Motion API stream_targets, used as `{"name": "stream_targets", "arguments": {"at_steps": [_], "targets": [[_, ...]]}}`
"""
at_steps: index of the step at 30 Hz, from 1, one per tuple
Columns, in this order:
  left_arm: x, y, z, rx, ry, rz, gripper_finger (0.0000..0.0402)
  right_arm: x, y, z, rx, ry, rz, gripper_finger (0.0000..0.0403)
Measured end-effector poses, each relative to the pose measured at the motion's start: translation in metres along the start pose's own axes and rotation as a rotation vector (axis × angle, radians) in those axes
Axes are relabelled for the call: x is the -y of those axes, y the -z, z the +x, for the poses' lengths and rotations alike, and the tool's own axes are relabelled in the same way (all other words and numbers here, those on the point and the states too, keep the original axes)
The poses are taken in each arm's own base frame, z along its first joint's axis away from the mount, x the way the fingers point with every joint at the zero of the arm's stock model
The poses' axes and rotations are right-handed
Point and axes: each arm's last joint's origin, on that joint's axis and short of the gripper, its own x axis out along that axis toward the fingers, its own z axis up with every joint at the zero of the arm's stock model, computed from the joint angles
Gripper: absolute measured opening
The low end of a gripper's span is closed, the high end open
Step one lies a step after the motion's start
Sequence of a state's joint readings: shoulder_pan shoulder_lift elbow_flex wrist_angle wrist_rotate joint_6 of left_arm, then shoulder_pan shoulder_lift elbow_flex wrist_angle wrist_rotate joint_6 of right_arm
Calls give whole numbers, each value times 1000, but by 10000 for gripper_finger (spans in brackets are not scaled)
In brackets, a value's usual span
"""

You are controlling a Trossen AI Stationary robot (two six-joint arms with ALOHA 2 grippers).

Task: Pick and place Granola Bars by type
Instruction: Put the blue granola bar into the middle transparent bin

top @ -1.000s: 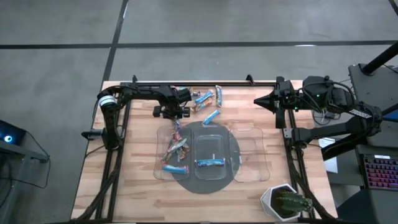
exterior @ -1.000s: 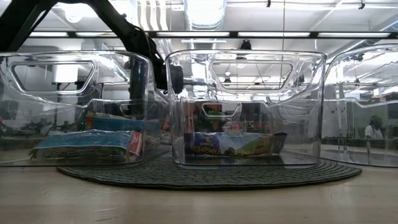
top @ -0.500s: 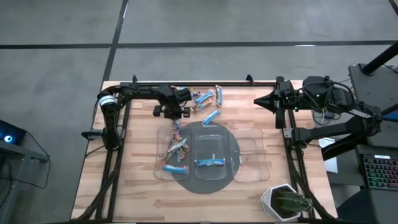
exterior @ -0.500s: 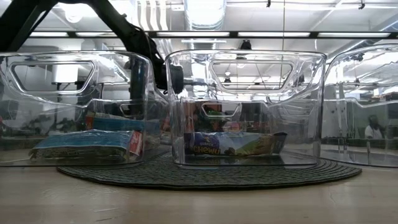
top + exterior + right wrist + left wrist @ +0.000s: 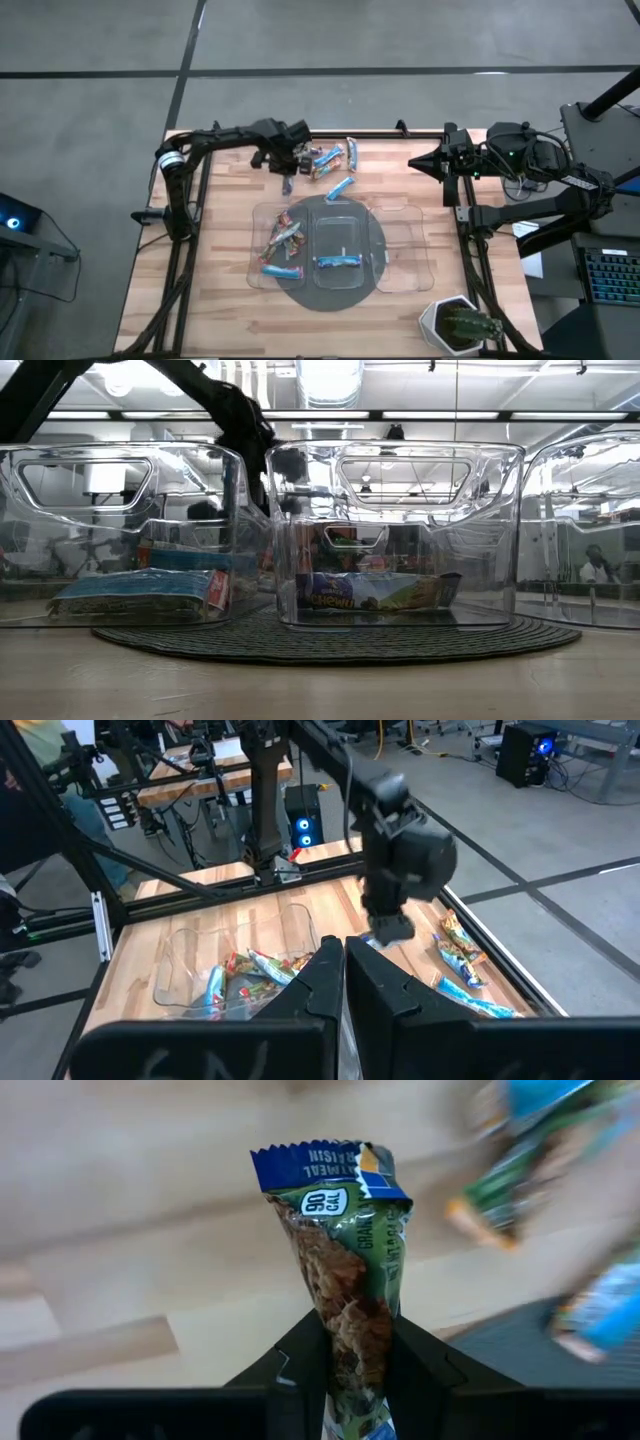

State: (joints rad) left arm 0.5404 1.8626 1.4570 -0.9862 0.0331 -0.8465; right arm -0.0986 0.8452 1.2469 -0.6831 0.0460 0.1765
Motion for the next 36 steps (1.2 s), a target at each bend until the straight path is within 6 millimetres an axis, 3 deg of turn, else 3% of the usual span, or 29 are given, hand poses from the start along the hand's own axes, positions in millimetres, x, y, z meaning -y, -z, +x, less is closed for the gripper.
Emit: {"name": "stream_targets", "arguments": {"at_steps": [10, 17, 22, 28, 36], "targets": [[26, -27, -104, 181, 158, 205, 66, 0, 0, 0, 0, 0, 0, 9], [33, -21, -175, 300, 267, 263, 66, 0, 0, 0, 0, 0, 0, 9], [34, -11, -215, 382, 343, 303, 66, 0, 0, 0, 1, 3, 0, 9], [37, 0, -240, 416, 471, 339, 66, 0, 0, 0, 2, 7, 0, 9], [43, 18, -245, 374, 531, 427, 66, 0, -1, 0, 7, 7, 0, 9]]}}
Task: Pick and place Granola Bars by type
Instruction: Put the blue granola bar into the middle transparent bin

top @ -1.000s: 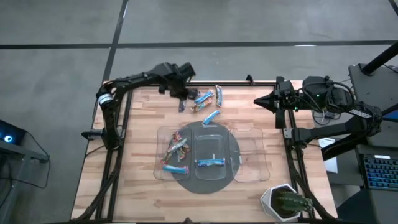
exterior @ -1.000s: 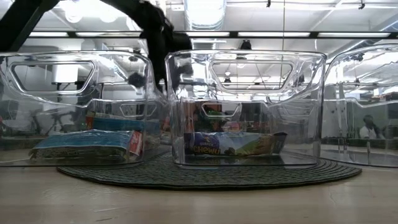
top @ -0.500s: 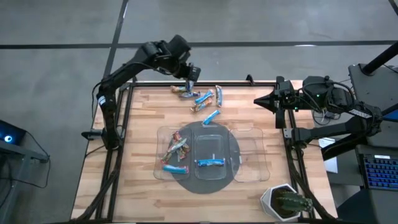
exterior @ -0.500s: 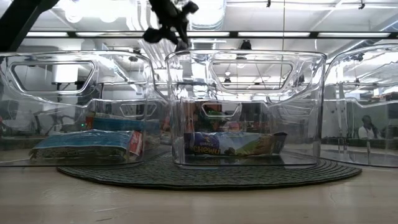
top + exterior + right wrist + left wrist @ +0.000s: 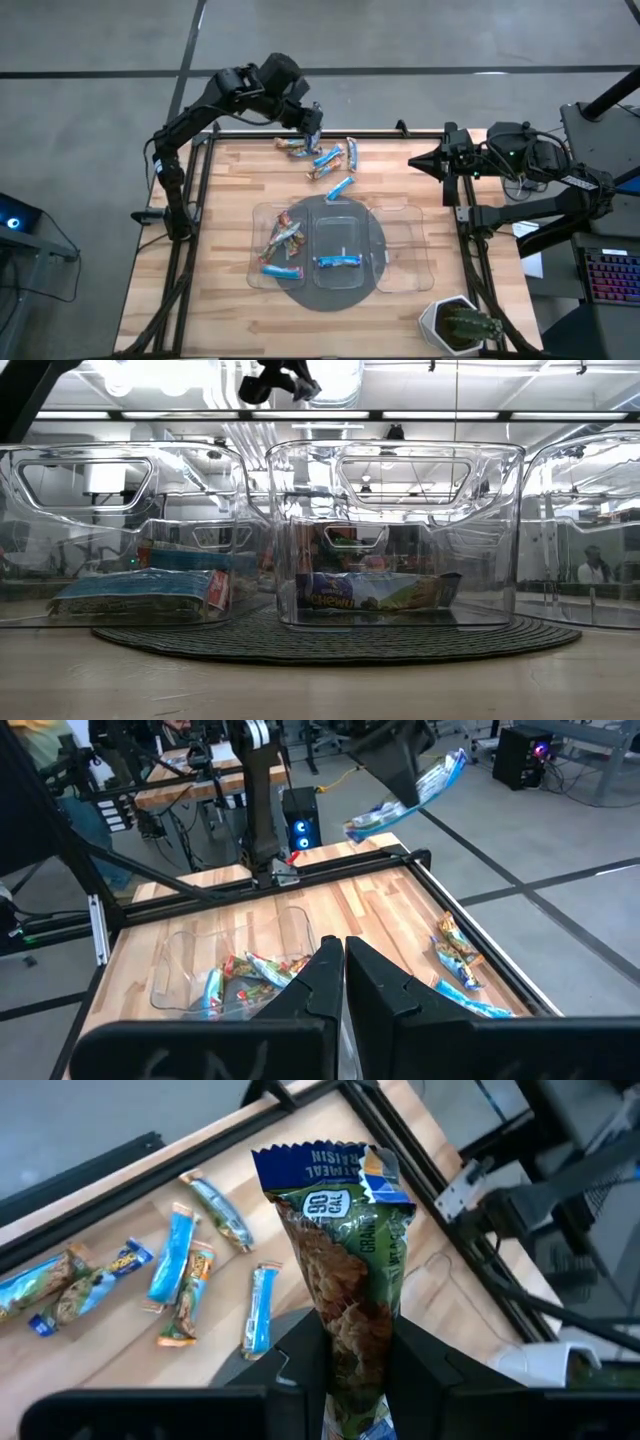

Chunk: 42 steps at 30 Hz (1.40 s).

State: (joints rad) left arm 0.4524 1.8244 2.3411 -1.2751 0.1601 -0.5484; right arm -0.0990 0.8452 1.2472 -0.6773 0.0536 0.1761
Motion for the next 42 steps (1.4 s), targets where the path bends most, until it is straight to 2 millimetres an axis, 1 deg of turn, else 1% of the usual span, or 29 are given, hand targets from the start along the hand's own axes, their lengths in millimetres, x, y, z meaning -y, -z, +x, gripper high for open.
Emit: {"name": "stream_targets", "arguments": {"at_steps": [4, 10, 16, 25, 32, 37, 40, 42], "targets": [[12, 5, -2, -1, 31, 83, 66, 0, 0, 0, 1, 1, 2, 9], [29, 15, 0, -15, 77, 212, 66, 0, 0, 0, 2, 2, 5, 9], [51, 31, 1, -31, 136, 416, 66, 0, 0, 0, 3, 1, 7, 9], [82, 56, 1, -63, 221, 488, 66, 0, 0, 0, 3, 1, 8, 9], [101, 74, 0, -88, 274, 562, 66, 0, 0, 0, 3, 1, 7, 9], [110, 83, 6, -115, 288, 583, 66, 0, 0, 0, 3, 1, 8, 9], [112, 86, 17, -135, 282, 585, 66, 0, 0, 0, 2, 1, 8, 9], [112, 89, 29, -166, 265, 583, 66, 0, 0, 0, 2, 1, 10, 9]]}}
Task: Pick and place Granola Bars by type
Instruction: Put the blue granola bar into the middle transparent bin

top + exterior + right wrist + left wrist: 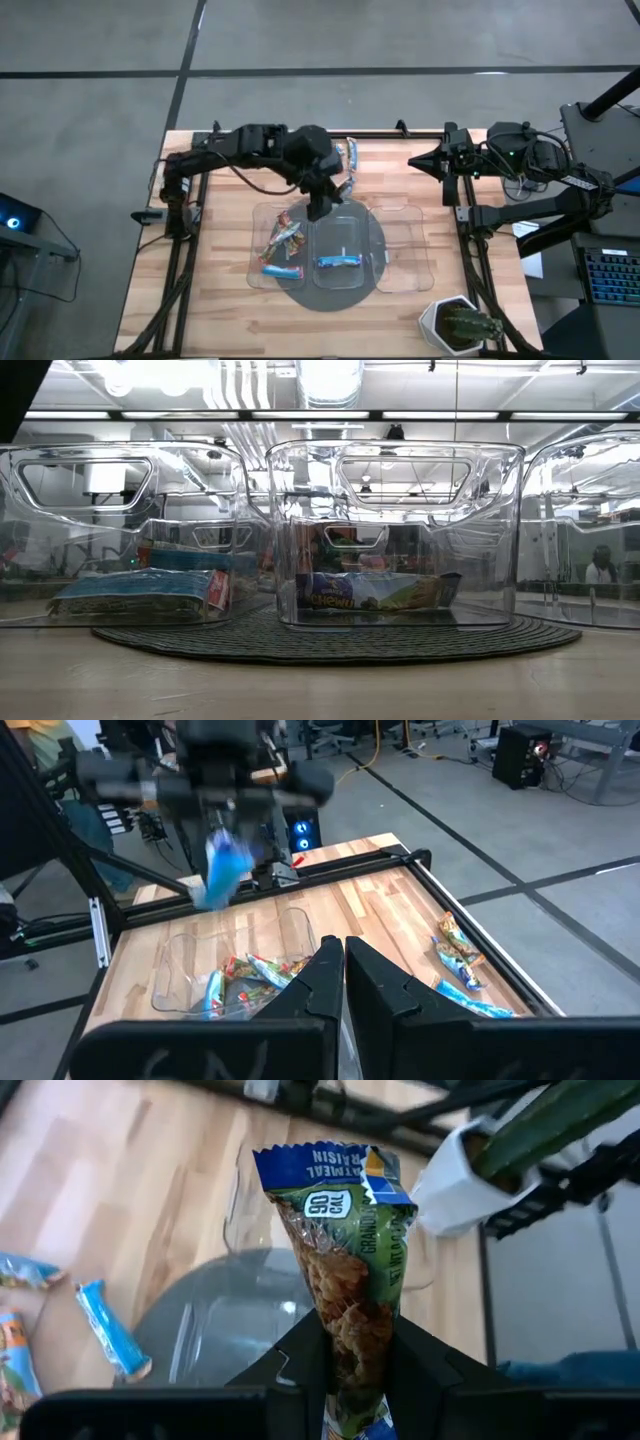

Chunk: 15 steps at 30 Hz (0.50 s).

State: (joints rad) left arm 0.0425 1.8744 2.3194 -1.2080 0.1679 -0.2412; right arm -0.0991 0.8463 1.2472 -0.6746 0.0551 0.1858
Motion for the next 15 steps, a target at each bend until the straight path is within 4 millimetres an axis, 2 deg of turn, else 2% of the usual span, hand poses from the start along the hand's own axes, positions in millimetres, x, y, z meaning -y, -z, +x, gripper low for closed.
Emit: {"name": "stream_targets", "arguments": {"at_steps": [10, 15], "targets": [[-22, 37, 73, -222, -51, -6, 66, 0, 0, 0, 0, 4, 0, 9], [-29, 57, 108, -248, -47, 31, 63, 0, 0, 0, 1, 9, -2, 9]]}}
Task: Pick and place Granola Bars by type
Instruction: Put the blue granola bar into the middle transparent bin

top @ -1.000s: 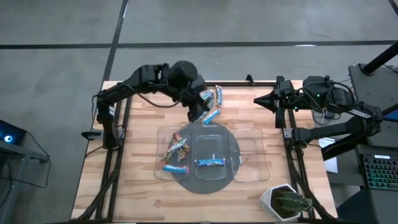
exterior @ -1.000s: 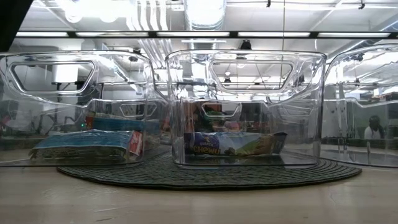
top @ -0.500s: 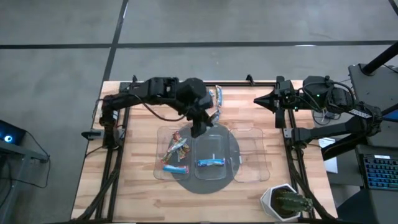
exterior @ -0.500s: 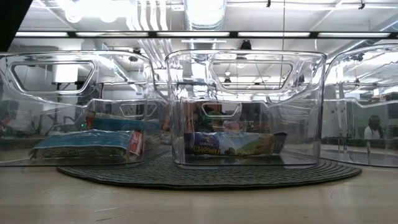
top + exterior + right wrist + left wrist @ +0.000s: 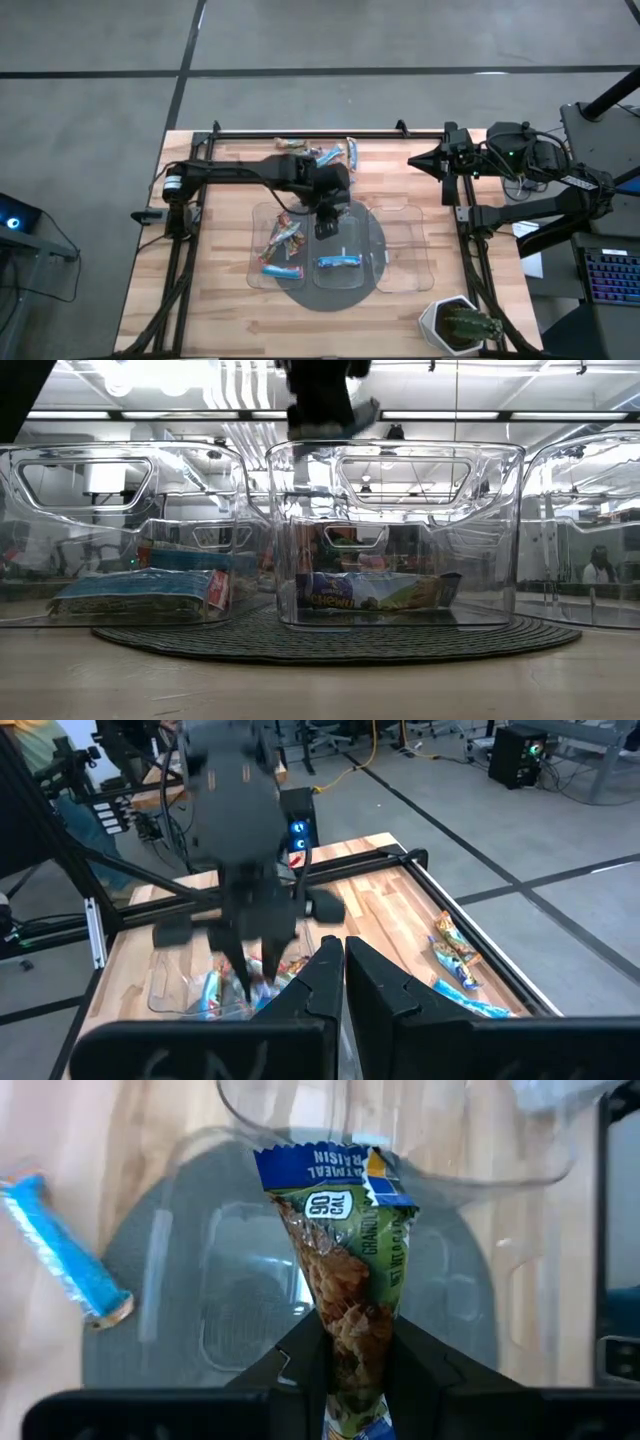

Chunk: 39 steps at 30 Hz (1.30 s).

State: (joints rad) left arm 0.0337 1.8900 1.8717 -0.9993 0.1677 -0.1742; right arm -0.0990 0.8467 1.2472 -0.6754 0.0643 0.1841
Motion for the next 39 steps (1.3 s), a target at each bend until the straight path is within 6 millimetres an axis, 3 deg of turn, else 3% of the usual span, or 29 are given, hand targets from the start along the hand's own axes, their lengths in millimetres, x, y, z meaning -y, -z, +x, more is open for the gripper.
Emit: {"name": "stream_targets", "arguments": {"at_steps": [6, 16, 31, 39], "targets": [[-3, 9, 28, 19, 14, 66, 50, 0, 0, 0, 1, 8, 0, 8], [-4, 14, 43, 33, 87, 130, 46, 0, 0, 0, 3, 14, 0, 9], [-3, 13, 41, 38, 86, 128, 125, 0, 0, 0, 2, 15, 4, 9], [2, -8, 13, 122, 87, 127, 119, 0, 0, 0, 2, 15, 7, 9]]}}
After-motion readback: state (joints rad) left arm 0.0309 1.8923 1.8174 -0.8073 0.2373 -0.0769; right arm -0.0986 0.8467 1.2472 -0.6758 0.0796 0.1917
